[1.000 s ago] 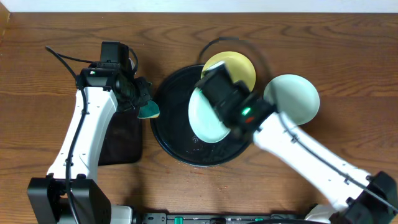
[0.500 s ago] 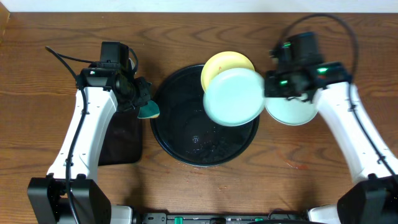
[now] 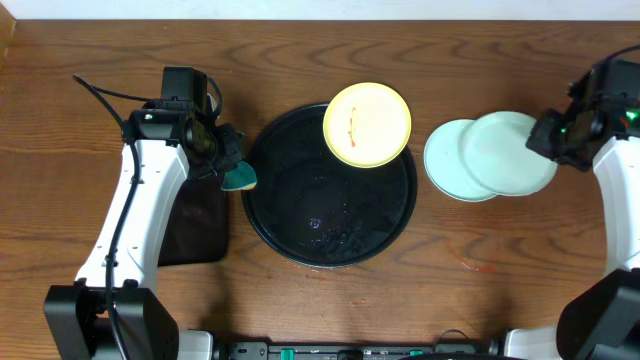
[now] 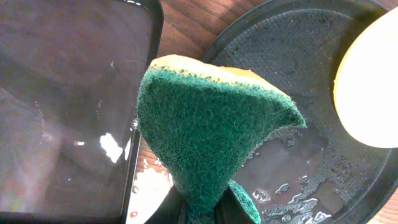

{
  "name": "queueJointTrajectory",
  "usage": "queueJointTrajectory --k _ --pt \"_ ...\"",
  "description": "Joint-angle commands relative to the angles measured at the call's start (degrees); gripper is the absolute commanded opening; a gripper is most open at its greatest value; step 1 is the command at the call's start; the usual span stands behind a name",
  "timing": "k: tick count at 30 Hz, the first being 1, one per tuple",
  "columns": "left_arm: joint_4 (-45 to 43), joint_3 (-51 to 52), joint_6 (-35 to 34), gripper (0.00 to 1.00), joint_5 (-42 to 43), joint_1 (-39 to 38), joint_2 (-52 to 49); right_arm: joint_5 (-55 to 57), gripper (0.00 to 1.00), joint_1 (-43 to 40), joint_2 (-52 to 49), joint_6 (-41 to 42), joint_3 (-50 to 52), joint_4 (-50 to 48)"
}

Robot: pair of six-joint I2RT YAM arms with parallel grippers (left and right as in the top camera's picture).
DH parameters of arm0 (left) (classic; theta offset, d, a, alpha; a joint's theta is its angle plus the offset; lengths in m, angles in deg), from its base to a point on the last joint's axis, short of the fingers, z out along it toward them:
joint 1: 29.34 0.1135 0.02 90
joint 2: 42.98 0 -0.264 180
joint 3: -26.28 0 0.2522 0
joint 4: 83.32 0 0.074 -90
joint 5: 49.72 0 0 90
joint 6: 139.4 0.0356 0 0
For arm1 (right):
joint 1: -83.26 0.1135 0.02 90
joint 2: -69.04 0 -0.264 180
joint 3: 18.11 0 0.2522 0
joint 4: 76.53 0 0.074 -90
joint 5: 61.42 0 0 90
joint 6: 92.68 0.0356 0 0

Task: Clean dirty plates on tray and stack at the side
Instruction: 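Carry the pale green plate right and stack it on the first plate, then release the plate and raise the right gripper off the stack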

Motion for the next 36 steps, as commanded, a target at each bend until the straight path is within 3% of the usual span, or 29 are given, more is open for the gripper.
queueJointTrajectory --k 1,7,18,36 --pt "0.13 -0.96 1.33 0.07 -0.74 0.31 0.13 0.66 0.01 -0.09 -2.21 0.63 3.48 -2.19" --pt "0.15 -0.96 1.33 0.07 -0.72 0.31 0.15 0.72 0.03 2.14 -4.26 0.66 3.56 -2.43" --pt "0.13 -0.96 1.33 0.07 -0.76 0.31 0.13 -2.97 0.28 3.10 -11.78 -5.44 3.82 -2.95" --pt "0.15 -0.96 1.31 0.08 -0.74 0.31 0.15 -3.39 0.34 12.96 -19.19 -7.96 3.87 -6.91"
